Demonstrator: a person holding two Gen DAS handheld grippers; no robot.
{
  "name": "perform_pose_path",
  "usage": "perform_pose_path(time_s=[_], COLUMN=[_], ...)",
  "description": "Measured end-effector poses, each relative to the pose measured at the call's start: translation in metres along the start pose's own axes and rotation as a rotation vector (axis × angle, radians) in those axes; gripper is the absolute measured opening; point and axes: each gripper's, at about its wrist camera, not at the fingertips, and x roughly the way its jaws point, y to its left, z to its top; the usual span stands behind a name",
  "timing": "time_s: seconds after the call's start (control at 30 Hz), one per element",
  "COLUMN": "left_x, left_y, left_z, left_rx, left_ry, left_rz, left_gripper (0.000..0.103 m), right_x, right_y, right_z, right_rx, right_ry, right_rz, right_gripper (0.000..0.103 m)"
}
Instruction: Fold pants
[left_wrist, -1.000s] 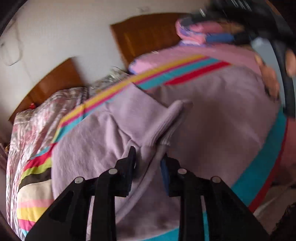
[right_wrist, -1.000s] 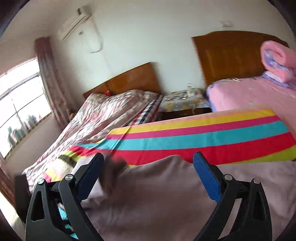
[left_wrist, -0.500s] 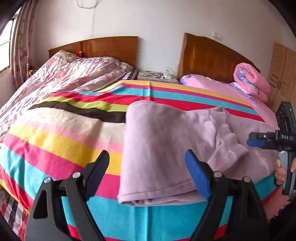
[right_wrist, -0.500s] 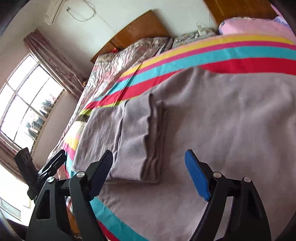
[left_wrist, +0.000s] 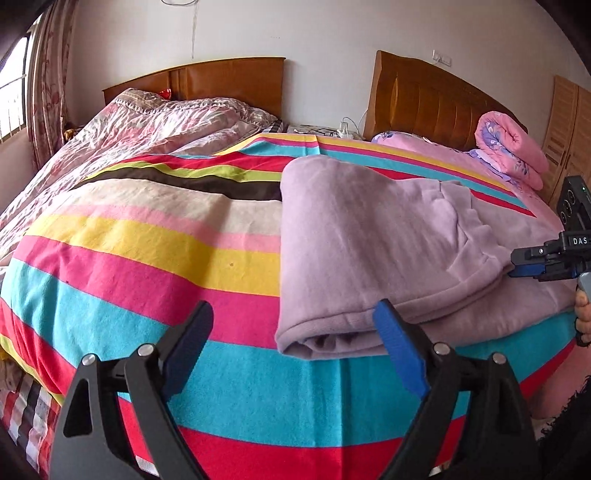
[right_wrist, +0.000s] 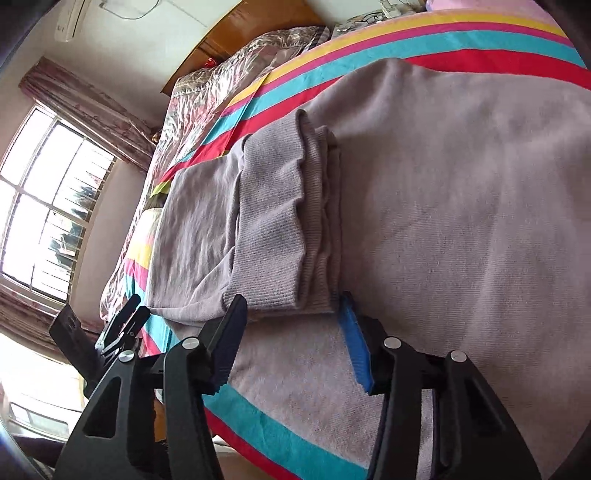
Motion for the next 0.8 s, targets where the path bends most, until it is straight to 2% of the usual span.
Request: perform_pose_path(time_s=[0.17,0.2,0.23,0.27,0.3,0.53,0.8], left_x=[-0.002,-0.003,-0.004,-0.005,-0.006,-0.001,0.017], left_y=[0.008,0.007,0.006,0.005,0.004,-0.001,0.002], left_z=[-0.003,-0.004,-0.004,-0.005,-0.006,-0.009,0.004], left_rx=[-0.020,-0.016,-0.008,0.004,0.019,0.053,0.007], left_ry=[-0.005,-0.004,-0.003,-0.001,0.004,0.030,0.034], left_rz=[-0.008,-0.010,-0.011,-0.010,-0.006,-0.006,0.043], left_gripper=[0.089,0.089,0.089,0.089,0.089,0.090,0.091], right_x=[0.014,0.015,0.016,0.014,0.008,-0.024,-0.054], right_y=[0.005,0.005,0.007,0.007,0.007,0.068,0.120], right_z=[0.012,0.013,0.013,0.013,0.013,0.036,0.059], right_rx=[0.031,0.026,0.015,0.018,0.022,-0.136,-0.255], right_ry=[-0.024,-0.027,-0.029,-0.041,-0.070,-0.202,-0.303], right_rz=[0.025,0.016,0.007,0.020,0.042,0.079,0.125], right_gripper=[0.047,0.039,0.025,0.018,0.015,0.014,0.014])
